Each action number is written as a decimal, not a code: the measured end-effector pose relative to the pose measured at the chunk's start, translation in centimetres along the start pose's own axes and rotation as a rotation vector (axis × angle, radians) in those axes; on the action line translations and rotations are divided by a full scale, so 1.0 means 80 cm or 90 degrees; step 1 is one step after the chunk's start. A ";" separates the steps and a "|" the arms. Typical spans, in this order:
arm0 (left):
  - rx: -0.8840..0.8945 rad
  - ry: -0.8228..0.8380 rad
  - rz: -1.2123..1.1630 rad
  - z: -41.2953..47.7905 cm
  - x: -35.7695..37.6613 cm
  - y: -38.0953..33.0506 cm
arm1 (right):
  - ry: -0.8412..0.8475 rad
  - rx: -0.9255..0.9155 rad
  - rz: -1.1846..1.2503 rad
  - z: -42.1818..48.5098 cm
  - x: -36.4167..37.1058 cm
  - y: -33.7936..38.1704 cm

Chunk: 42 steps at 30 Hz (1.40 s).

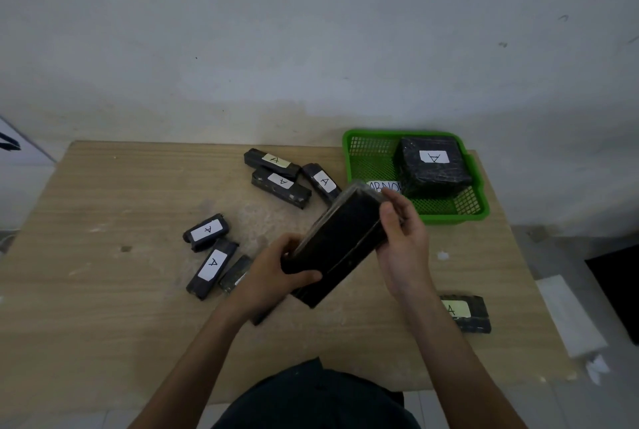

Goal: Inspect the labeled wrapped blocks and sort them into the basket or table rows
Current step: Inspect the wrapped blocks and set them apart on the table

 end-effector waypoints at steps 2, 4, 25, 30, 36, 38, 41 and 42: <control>-0.019 -0.031 -0.022 0.000 -0.010 0.002 | 0.002 -0.006 -0.002 0.006 -0.012 0.006; -0.028 -0.075 -0.026 0.001 -0.021 0.000 | 0.008 -0.001 -0.036 0.008 -0.025 0.005; 0.169 -0.267 -0.109 0.009 -0.019 -0.042 | 0.281 0.173 -0.572 -0.023 -0.040 -0.062; 0.197 -0.264 -0.083 -0.001 0.005 -0.056 | 0.204 0.114 -0.229 -0.017 0.020 -0.021; 0.177 -0.346 -0.204 -0.002 0.040 -0.066 | -0.023 0.031 -0.226 -0.032 0.071 -0.027; 0.148 -0.388 -0.238 0.001 0.045 -0.066 | -0.061 -0.009 -0.270 -0.032 0.074 -0.032; 0.129 -0.392 -0.273 0.001 0.044 -0.061 | -0.060 -0.022 -0.301 -0.033 0.077 -0.034; 0.131 -0.383 -0.289 0.001 0.043 -0.060 | -0.054 -0.012 -0.283 -0.034 0.078 -0.035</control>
Point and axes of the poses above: each hand's wrist, its own z-axis towards the middle knuckle, its own x-axis out of the palm, y = z × x, the point moved 1 cm from there along z, towards the middle knuckle, and after that the axes turned 7 degrees about z, right-handed, at the moved point
